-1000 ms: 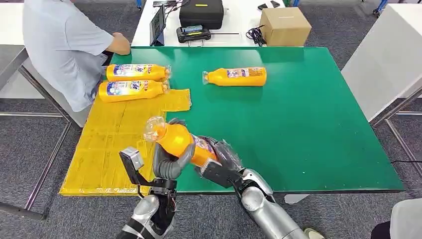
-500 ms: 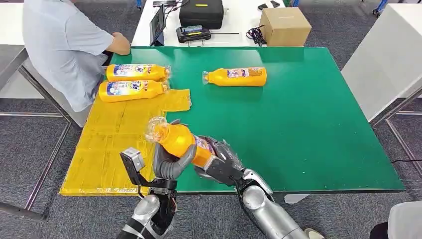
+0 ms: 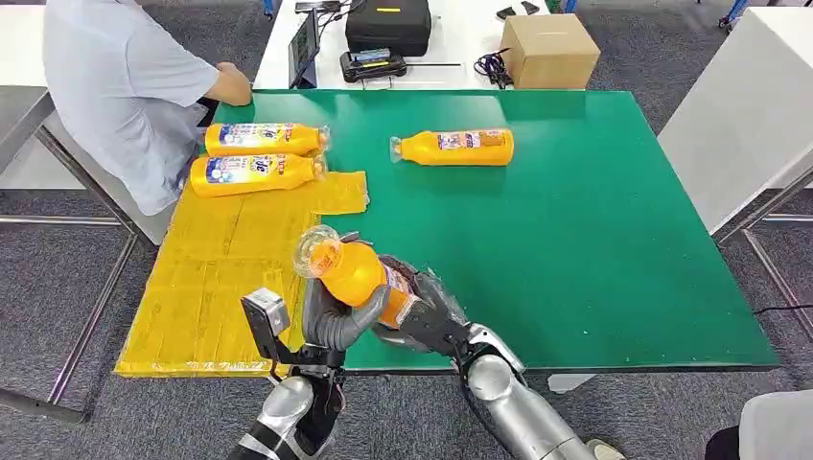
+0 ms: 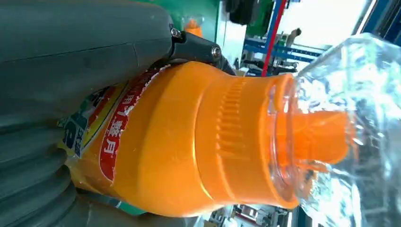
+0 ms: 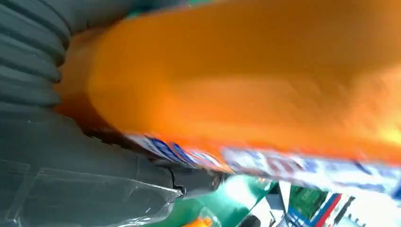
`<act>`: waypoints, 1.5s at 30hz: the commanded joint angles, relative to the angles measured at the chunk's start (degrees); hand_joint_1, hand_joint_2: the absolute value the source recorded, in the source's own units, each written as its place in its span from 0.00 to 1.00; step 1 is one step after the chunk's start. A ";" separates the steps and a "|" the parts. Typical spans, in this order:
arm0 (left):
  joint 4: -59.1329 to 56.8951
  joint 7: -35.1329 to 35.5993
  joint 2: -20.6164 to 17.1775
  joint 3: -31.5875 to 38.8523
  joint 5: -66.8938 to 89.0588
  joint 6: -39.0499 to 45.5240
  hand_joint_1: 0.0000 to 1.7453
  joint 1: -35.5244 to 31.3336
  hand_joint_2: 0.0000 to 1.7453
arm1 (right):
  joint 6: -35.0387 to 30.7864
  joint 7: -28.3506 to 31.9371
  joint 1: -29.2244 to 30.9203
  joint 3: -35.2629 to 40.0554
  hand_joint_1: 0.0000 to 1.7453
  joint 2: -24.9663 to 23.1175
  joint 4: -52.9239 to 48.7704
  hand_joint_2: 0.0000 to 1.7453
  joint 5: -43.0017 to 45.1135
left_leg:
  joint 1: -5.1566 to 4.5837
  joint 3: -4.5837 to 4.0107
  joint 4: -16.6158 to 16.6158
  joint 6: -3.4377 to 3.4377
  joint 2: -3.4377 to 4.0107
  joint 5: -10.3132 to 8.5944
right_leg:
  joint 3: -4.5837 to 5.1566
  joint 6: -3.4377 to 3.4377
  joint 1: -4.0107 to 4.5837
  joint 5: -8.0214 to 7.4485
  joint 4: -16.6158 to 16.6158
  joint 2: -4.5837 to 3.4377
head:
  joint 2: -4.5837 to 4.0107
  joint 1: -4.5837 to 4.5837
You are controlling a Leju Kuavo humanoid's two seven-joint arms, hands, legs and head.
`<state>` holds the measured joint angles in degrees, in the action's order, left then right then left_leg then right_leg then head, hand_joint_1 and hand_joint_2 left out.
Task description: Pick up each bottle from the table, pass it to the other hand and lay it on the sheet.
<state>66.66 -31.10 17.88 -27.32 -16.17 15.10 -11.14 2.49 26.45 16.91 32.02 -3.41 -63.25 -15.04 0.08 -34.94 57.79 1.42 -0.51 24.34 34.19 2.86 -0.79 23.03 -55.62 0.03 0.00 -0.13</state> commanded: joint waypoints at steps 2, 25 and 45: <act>4.00 1.11 -4.65 0.48 0.34 1.30 1.00 -0.74 1.00 | -3.30 -1.29 2.14 -1.40 0.00 -1.04 6.24 0.00 -0.72 | 0.03 0.35 -0.03 -0.11 0.12 0.12 | -0.29 -0.16 0.05 0.10 0.00 -0.08 | 0.00 0.02; -10.17 20.16 -8.79 4.26 67.69 23.21 1.00 -9.13 1.00 | -9.77 -0.78 -5.24 -14.56 0.00 -1.44 -1.46 1.00 -9.56 | 0.02 0.24 -0.05 -0.08 0.06 0.04 | -0.18 -0.12 0.03 0.05 0.02 -0.03 | 0.00 0.02; -17.96 30.12 -10.98 4.06 91.88 22.99 1.00 -15.50 1.00 | -7.20 -0.16 -3.85 -14.22 0.00 -1.96 0.65 1.00 -9.64 | 0.03 0.29 0.02 -0.08 0.11 0.11 | -0.24 -0.13 0.04 0.10 -0.03 -0.08 | 0.00 0.02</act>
<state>54.01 -1.09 8.35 -23.32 75.60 38.32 -23.22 -5.05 26.34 11.11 18.82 -5.18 -64.67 -24.79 0.08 -34.96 57.79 1.43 -0.53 24.31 34.21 2.86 -0.79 23.03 -55.63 0.03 0.00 -0.11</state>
